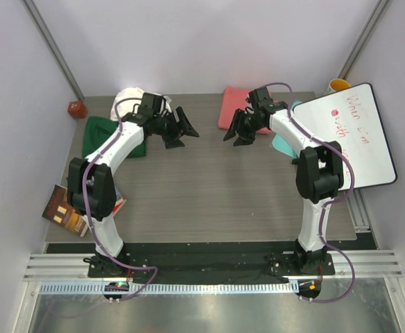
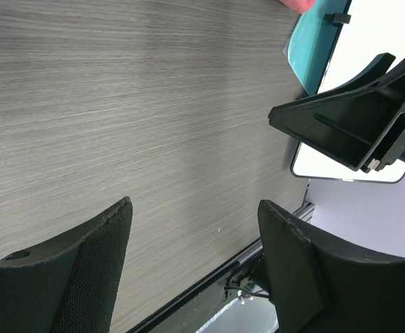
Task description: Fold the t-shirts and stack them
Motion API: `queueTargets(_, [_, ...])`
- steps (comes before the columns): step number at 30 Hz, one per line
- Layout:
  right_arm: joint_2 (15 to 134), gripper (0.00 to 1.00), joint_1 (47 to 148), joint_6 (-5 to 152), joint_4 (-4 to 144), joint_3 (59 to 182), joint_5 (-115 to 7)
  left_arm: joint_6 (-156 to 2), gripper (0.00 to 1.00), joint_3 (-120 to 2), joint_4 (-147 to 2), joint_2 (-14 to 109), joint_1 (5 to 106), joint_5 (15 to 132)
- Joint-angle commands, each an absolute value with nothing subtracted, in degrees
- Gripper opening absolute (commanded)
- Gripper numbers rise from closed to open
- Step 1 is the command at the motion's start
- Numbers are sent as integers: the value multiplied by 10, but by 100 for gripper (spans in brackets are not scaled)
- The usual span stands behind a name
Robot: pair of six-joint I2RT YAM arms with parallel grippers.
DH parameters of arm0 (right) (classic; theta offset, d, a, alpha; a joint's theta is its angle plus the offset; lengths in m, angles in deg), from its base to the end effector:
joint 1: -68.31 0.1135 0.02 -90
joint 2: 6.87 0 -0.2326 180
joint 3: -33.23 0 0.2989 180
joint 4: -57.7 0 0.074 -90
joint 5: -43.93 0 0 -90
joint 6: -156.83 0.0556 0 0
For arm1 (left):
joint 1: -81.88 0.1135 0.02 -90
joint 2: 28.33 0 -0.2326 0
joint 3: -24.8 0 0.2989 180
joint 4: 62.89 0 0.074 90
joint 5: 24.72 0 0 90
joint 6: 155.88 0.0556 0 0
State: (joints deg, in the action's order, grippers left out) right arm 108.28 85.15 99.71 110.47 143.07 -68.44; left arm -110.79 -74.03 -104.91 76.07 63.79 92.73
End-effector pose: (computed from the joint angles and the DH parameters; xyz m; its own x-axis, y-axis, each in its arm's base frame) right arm 0.4559 0.1601 0.1899 -0.9322 0.2423 -0.2687 0.0543 0.8278 0.5583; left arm 0.4279 -0.1667 0.2187 -0.9002 -0.3650 -0.2374 -0.0910 0.6909 -0.7172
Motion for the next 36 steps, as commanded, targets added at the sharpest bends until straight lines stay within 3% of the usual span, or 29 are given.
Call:
queueTargets(1, [1036, 53, 823, 993, 1109, 1407, -656, -1118, 73, -770, -1031, 777, 633, 938])
queueTargets(6, [957, 56, 790, 976, 1089, 1345, -639, -1134, 73, -792, -1023, 807, 630, 949])
queueTargets(13, [825, 57, 796, 897, 1180, 1261, -571, -1161, 73, -790, -1017, 832, 625, 969])
queueTargets(25, [535, 62, 791, 985, 1234, 1116, -394, -1173, 73, -750, -1003, 823, 603, 982])
queueTargets(33, [436, 77, 782, 1045, 1318, 1063, -337, -1169, 73, -724, -1000, 814, 595, 988])
queueTargets(36, [416, 95, 774, 1091, 1328, 1037, -249, -1170, 73, -718, -995, 816, 592, 994])
